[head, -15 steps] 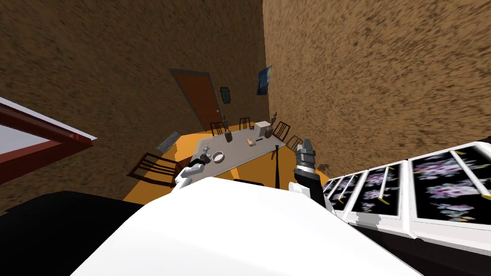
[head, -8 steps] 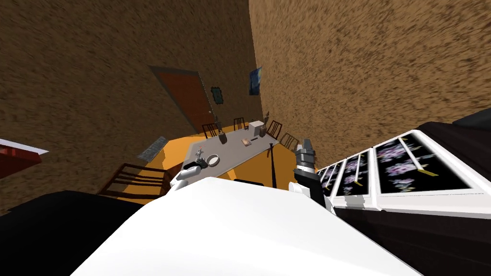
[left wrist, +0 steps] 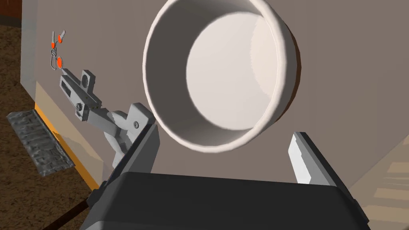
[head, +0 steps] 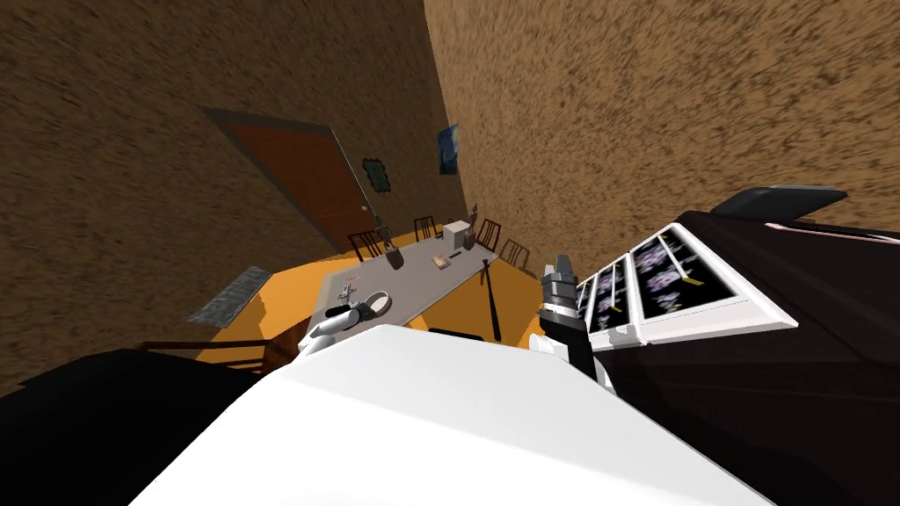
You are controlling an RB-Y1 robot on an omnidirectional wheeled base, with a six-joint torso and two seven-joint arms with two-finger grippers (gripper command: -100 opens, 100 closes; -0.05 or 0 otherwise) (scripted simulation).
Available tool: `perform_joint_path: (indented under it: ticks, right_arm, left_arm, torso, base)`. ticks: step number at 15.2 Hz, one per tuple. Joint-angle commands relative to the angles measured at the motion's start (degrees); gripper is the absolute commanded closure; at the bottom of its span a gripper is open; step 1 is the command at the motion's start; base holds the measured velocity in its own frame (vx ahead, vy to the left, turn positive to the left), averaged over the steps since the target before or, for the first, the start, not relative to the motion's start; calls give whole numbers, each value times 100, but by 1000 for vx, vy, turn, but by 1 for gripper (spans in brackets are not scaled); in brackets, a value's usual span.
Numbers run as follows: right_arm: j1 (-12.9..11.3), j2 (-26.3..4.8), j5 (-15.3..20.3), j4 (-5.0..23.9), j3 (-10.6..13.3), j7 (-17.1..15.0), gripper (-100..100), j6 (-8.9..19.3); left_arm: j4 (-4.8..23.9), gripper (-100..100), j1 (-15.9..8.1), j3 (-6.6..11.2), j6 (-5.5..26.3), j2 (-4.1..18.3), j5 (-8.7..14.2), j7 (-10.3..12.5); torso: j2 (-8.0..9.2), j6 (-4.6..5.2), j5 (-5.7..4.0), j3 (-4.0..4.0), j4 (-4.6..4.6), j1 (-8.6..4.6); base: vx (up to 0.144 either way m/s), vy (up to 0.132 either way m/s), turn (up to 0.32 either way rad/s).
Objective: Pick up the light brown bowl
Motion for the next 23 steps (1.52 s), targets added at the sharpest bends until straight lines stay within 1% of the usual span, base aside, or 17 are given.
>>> perform_joint_path:
  ticks: [1,2,5,7,8,9,10,11,13,14,15,17,19,20,21,22,23]
  right_arm:
    - [0,0,0,0,0,0,0,0]
    - [-1,0,0,0,1,0,0,0]
    - [-1,0,0,0,0,0,0,0]
    - [0,0,0,0,0,0,0,0]
    - [0,0,0,0,0,0,0,0]
    - [-1,0,0,0,0,0,0,0]
    - [-1,0,0,0,0,0,0,0]
    - [-1,0,0,0,0,0,0,0]
    - [-1,0,0,0,0,0,0,0]
    - [-1,0,0,0,1,0,0,0]
    - [-1,0,0,0,0,0,0,0]
    - [0,0,0,0,0,0,0,0]
    - [0,0,0,0,0,0,0,0]
    - [-1,0,0,0,0,0,0,0]
    - [-1,0,0,0,0,0,0,0]
    - [-1,0,0,0,0,0,0,0]
    - [0,0,0,0,0,0,0,0]
  left_arm:
    - [286,-100,16,9,129,113,286,-6]
    - [287,-100,16,9,129,113,317,-6]
    - [694,-100,53,41,376,275,693,28]
    - [694,-100,53,41,376,275,762,28]
    - [893,-100,72,57,495,353,962,45]
    - [893,-100,72,57,495,353,980,45]
    - [1075,-100,90,73,611,428,1158,60]
    - [1087,-100,90,73,611,428,1192,60]
    - [1460,-100,127,102,830,571,1580,89]
    - [1460,-100,127,102,830,571,1595,89]
    - [1636,-100,145,116,933,637,1783,101]
    - [1636,-100,145,116,933,637,1783,101]
    - [1953,-100,177,139,1121,759,2108,123]
    - [1965,-100,177,139,1121,759,2130,123]
    - [2116,-100,191,149,1206,814,2286,132]
    - [2116,-100,191,149,1206,814,2286,132]
    - [2257,-100,204,158,1284,865,2430,139]
  torso:
    - [0,0,0,0,0,0]
    - [0,4,0,0,0,-2]
    - [-1,4,0,-1,0,0]
    - [-2,2,0,-1,0,1]
    - [0,-1,0,0,0,2]
    - [1,2,0,1,0,1]
    - [1,3,0,1,1,2]
    - [0,5,0,0,1,3]
    - [0,3,1,0,0,5]
    - [-3,8,1,-1,0,5]
    - [-3,3,1,-1,0,5]
    - [-2,2,2,-1,0,7]
    - [0,2,1,0,0,6]
    - [-1,5,1,0,0,6]
    - [-1,3,1,0,0,7]
    - [-1,4,1,0,0,8]
    - [0,1,2,0,0,8]
  base:
    - [11,-17,-179]
    - [15,-14,-206]
    - [18,-11,-239]
    - [15,-4,-102]
    - [12,-6,-154]
    - [12,-3,-175]
    - [13,0,-213]
    - [15,3,-202]
    - [22,2,-282]
    - [23,7,-247]
    - [23,11,-187]
    - [16,11,-104]
    - [14,5,-185]
    - [16,13,-212]
    - [16,13,-221]
    - [14,17,-132]
    - [16,13,-119]
